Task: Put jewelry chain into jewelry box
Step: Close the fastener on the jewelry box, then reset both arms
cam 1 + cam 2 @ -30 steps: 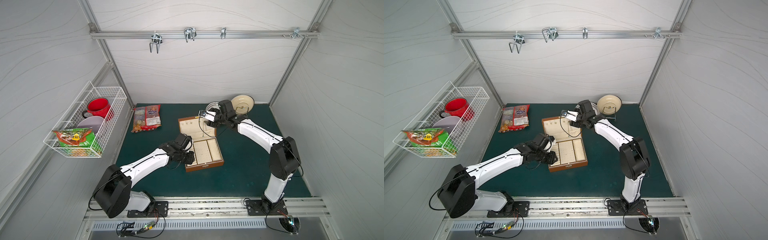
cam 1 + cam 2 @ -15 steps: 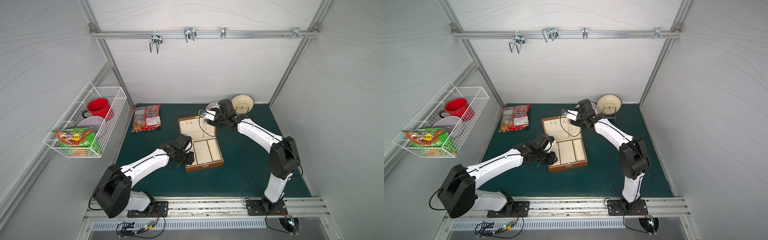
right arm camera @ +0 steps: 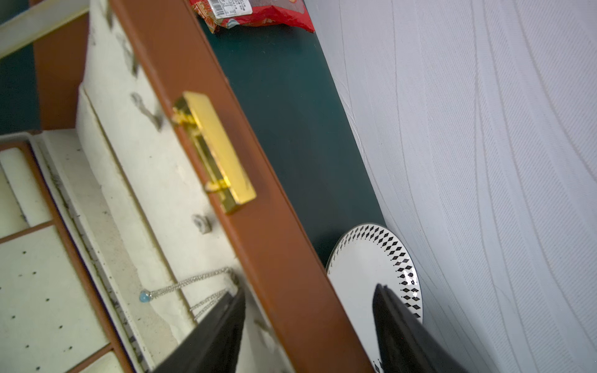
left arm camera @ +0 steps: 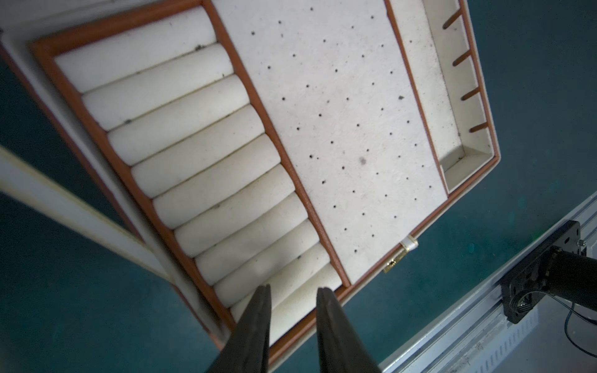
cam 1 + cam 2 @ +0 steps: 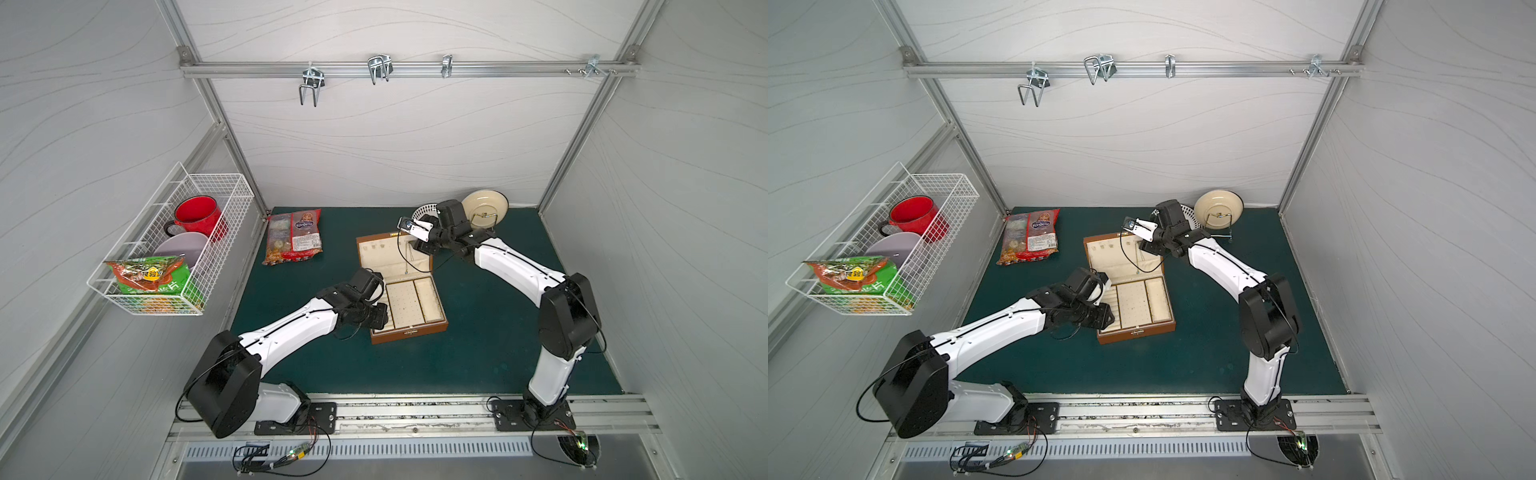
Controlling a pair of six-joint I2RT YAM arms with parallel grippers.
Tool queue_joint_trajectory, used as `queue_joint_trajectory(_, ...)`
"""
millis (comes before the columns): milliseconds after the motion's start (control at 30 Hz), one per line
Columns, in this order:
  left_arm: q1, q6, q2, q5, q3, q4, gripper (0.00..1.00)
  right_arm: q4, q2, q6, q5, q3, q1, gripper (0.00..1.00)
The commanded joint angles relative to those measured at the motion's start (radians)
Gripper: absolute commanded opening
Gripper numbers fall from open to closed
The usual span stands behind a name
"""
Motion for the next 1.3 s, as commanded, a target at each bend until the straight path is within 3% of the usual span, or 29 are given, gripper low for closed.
queue_joint_trajectory(0, -0.004, 0.014, -0.045, -0.031, 0.032, -0.016, 0.29, 0.028, -0.103, 0.1, -0.006, -0.05, 0.008, 0.84)
queue_joint_trajectory(33, -0.005, 0.014, -0.054, -0.04, 0.041, -0.025, 0.29, 0.032, -0.13, 0.116, -0.012, -0.069, 0.008, 0.97)
queue_joint_trajectory(67, -0.005, 0.016, -0.068, -0.052, 0.054, -0.038, 0.29, 0.039, -0.155, 0.137, -0.011, -0.088, 0.008, 0.99)
queue_joint_trajectory(267, -0.001, 0.013, -0.167, -0.142, 0.137, -0.115, 0.34, 0.079, -0.361, 0.273, 0.007, -0.264, 0.009, 0.99)
queue_joint_trajectory(400, 0.016, -0.01, -0.244, -0.297, 0.168, -0.162, 0.41, 0.114, -0.51, 0.371, 0.083, -0.412, 0.006, 0.99)
queue_joint_trajectory(600, 0.11, -0.035, -0.38, -0.683, 0.062, -0.116, 0.8, 0.228, -0.716, 0.565, 0.318, -0.676, -0.059, 0.99)
queue_joint_trajectory(733, 0.192, 0.015, -0.454, -0.922, -0.142, 0.154, 0.97, 0.313, -0.813, 0.705, 0.435, -0.84, -0.166, 0.99)
queue_joint_trajectory(833, 0.306, 0.07, -0.456, -0.884, -0.292, 0.38, 1.0, 0.356, -0.822, 0.793, 0.477, -0.916, -0.256, 0.99)
queue_joint_trajectory(967, 0.408, 0.139, -0.346, -0.904, -0.38, 0.574, 1.0, 0.438, -0.727, 0.867, 0.537, -0.968, -0.335, 0.99)
queue_joint_trajectory(1133, 0.5, 0.273, -0.131, -0.811, -0.316, 0.659, 1.0, 0.594, -0.556, 0.874, 0.569, -0.994, -0.368, 0.99)
queue_joint_trajectory(1200, 0.535, 0.272, -0.058, -0.785, -0.28, 0.633, 1.0, 0.68, -0.499, 0.846, 0.551, -1.004, -0.374, 0.99)
queue_joint_trajectory(1267, 0.555, 0.287, 0.004, -0.741, -0.278, 0.715, 1.0, 0.676, -0.444, 0.809, 0.545, -0.976, -0.38, 0.99)
